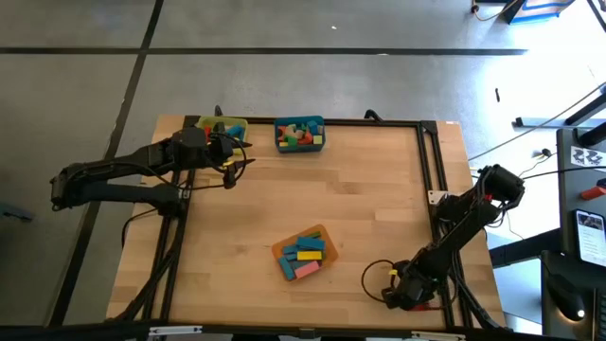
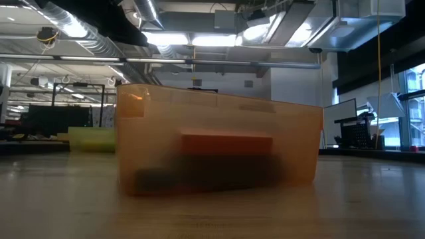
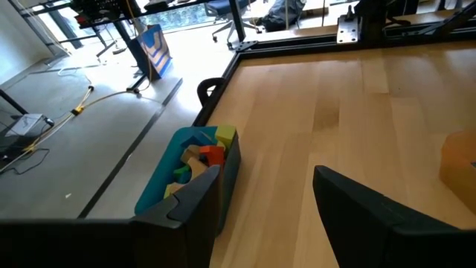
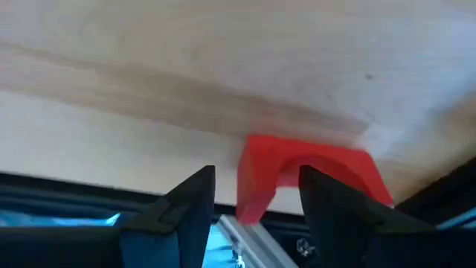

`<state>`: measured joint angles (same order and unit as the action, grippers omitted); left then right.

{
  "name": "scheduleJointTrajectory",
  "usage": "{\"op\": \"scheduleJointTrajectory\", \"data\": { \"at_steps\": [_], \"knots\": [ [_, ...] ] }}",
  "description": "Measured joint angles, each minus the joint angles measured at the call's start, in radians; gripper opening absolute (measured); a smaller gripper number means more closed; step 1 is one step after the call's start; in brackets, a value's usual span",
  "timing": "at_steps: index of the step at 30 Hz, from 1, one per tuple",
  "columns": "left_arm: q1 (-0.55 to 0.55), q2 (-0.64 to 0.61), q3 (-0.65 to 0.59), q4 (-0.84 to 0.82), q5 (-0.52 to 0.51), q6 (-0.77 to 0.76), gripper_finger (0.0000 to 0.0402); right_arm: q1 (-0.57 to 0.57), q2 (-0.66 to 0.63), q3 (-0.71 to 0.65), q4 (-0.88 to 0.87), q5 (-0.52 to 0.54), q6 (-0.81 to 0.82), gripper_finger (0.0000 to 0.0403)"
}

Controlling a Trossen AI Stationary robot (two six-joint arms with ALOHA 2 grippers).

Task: Sort blocks by size
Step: Put the red arch block into the blue bin

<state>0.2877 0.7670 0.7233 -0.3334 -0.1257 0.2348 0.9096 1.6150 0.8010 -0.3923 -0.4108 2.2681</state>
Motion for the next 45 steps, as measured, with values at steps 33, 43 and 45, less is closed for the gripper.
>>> {"op": "scheduleJointTrajectory", "data": {
  "at_steps": [33,43,45],
  "knots": [
    [0.0,0.0,0.0,0.001,0.0,0.0,0.0196,-0.305,0.04,0.104,-0.005,-0.105,-0.687,0.0039],
    [0.0,0.0,0.0,0.0,0.0,0.0,0.0196,-0.486,0.04,0.223,-0.159,-0.063,-1.002,0.0037],
    [0.0,0.0,0.0,0.0,0.0,0.0,0.0196,-0.524,0.04,0.255,-0.213,-0.051,-1.067,0.0039]
  ]
}}
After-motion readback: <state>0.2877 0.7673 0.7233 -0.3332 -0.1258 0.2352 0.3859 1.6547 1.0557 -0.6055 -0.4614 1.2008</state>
